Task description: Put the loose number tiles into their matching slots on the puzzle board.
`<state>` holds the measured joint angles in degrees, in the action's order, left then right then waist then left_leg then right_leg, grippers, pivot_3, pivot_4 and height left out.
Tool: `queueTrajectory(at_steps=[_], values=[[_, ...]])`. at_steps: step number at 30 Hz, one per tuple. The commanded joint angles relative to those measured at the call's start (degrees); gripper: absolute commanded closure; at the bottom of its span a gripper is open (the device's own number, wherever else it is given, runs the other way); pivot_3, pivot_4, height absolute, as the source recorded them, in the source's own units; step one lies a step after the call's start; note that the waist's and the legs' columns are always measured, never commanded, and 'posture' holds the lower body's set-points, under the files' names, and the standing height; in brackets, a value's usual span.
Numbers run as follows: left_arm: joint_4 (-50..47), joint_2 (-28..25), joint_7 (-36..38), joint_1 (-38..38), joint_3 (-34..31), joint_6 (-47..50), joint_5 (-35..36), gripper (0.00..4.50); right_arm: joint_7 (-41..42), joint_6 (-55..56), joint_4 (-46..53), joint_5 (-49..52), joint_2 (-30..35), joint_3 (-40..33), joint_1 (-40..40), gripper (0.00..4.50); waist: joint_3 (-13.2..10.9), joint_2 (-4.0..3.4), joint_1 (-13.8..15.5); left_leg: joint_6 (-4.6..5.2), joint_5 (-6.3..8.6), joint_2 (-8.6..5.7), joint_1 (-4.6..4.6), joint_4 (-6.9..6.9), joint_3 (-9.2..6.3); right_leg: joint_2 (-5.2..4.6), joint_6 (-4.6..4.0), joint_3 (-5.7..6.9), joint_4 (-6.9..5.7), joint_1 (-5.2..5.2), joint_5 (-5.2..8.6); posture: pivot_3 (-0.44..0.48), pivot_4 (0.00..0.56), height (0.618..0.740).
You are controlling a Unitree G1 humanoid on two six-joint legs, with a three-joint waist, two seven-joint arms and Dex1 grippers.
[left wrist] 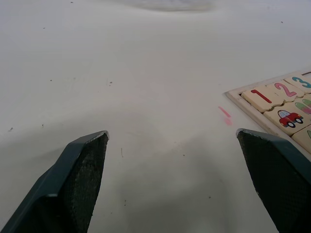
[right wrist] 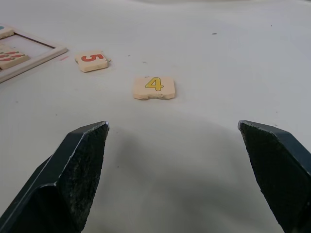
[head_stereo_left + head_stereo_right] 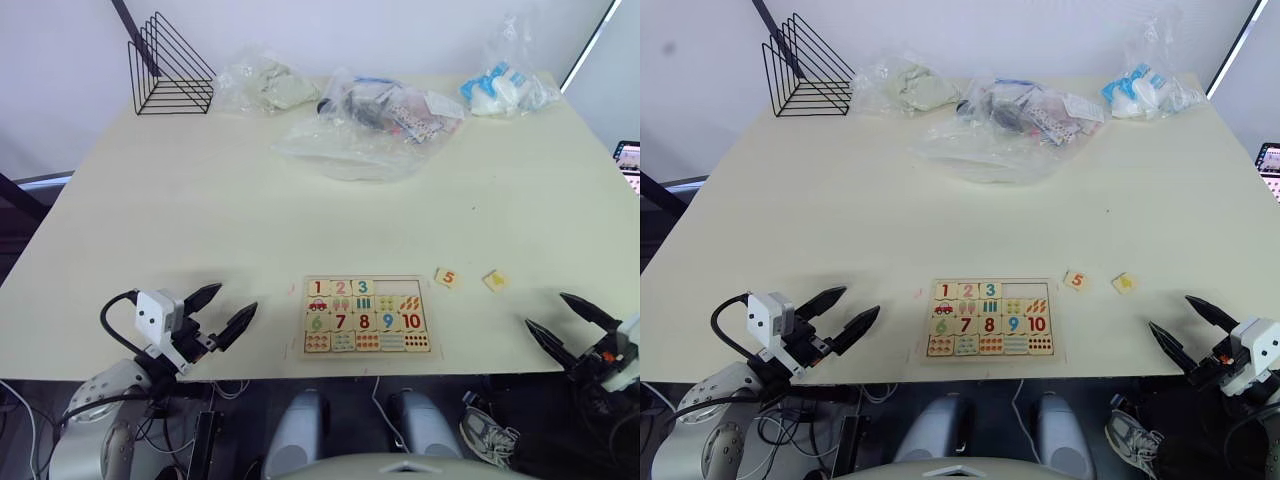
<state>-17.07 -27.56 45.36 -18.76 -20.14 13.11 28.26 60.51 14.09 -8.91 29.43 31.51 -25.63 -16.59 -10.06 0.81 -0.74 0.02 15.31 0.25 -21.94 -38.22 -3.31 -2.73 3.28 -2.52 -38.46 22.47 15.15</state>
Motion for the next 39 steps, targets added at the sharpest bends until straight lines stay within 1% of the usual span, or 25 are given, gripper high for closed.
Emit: queueTrajectory(at_steps=[1, 16, 22, 26, 28, 32, 34, 39], values=[[-0.77, -0.97, 0.54, -0.01, -0.39, -1.58, 0.04, 0.04, -0.19, 0.79, 1.70, 0.50, 0.17, -0.60, 0.12, 0.00, 0.00, 0.00, 0.00, 0.00, 0.00, 0.00, 0.00, 0.00, 0.00, 0.00, 0.00, 0.00, 0.00, 0.00, 0.00, 0.000, 0.150, 0.740], [0.00, -1.70, 1.39, 0.29, -0.06, -2.30, 0.03, 0.04, -0.13, 0.81, 1.81, 0.35, 0.33, 0.01, 0.44, 0.00, 0.00, 0.00, 0.01, 0.00, 0.00, 0.00, 0.00, 0.00, 0.00, 0.00, 0.00, 0.00, 0.00, 0.00, 0.00, 0.000, 0.150, 0.740], [1.24, -3.10, 3.82, 1.01, -0.31, -3.43, 0.28, 0.04, -0.16, 0.20, 2.96, 0.38, 0.51, 0.54, 0.39, 0.00, 0.00, 0.00, 0.00, 0.00, 0.00, 0.00, 0.00, 0.00, 0.00, 0.01, 0.00, 0.01, 0.00, 0.00, 0.00, 0.000, 0.150, 0.740], [2.97, -4.91, 7.46, 2.52, 0.14, -4.87, 0.75, 0.04, -1.23, -0.65, 4.47, 0.07, 0.31, 1.47, 0.88, 0.00, 0.00, 0.00, 0.02, 0.00, 0.00, 0.00, -0.01, 0.00, 0.02, 0.02, 0.00, 0.02, 0.00, 0.00, 0.00, 0.000, 0.150, 0.740], [4.44, -6.60, 10.53, 4.33, 0.16, -5.24, 1.67, 0.04, -2.65, -1.66, 5.58, -0.10, 0.22, 2.05, 1.57, 0.00, 0.00, 0.00, 0.01, 0.00, 0.00, 0.00, -0.01, 0.00, 0.02, 0.02, 0.00, 0.02, 0.00, 0.00, 0.00, 0.000, 0.150, 0.740], [7.82, -9.76, 17.08, 8.02, 0.74, -6.06, 2.95, 0.04, -5.87, -4.77, 7.42, -1.03, 0.30, 3.35, 2.93, 0.00, 0.00, -0.01, 0.00, 0.00, 0.00, 0.00, -0.01, 0.00, 0.05, 0.04, -0.01, 0.05, 0.00, 0.01, 0.00, 0.000, 0.150, 0.740], [10.83, -11.76, 22.00, 10.67, 1.60, -7.47, 2.90, 0.04, -8.43, -7.24, 8.88, -2.24, 0.30, 4.46, 3.95, 0.00, 0.00, -0.01, -0.02, 0.00, 0.00, -0.01, -0.02, 0.01, 0.08, 0.03, 0.00, 0.04, 0.01, 0.01, 0.00, 0.000, 0.150, 0.740], [15.58, -14.91, 30.61, 16.11, 3.49, -8.77, 3.88, 0.04, -12.45, -12.31, 11.90, -4.37, 1.02, 6.58, 5.43, 0.00, -0.01, 0.00, 0.01, 0.00, 0.00, -0.02, -0.04, 0.01, 0.21, 0.03, 0.00, 0.05, 0.01, 0.03, 0.00, 0.000, 0.150, 0.740]])
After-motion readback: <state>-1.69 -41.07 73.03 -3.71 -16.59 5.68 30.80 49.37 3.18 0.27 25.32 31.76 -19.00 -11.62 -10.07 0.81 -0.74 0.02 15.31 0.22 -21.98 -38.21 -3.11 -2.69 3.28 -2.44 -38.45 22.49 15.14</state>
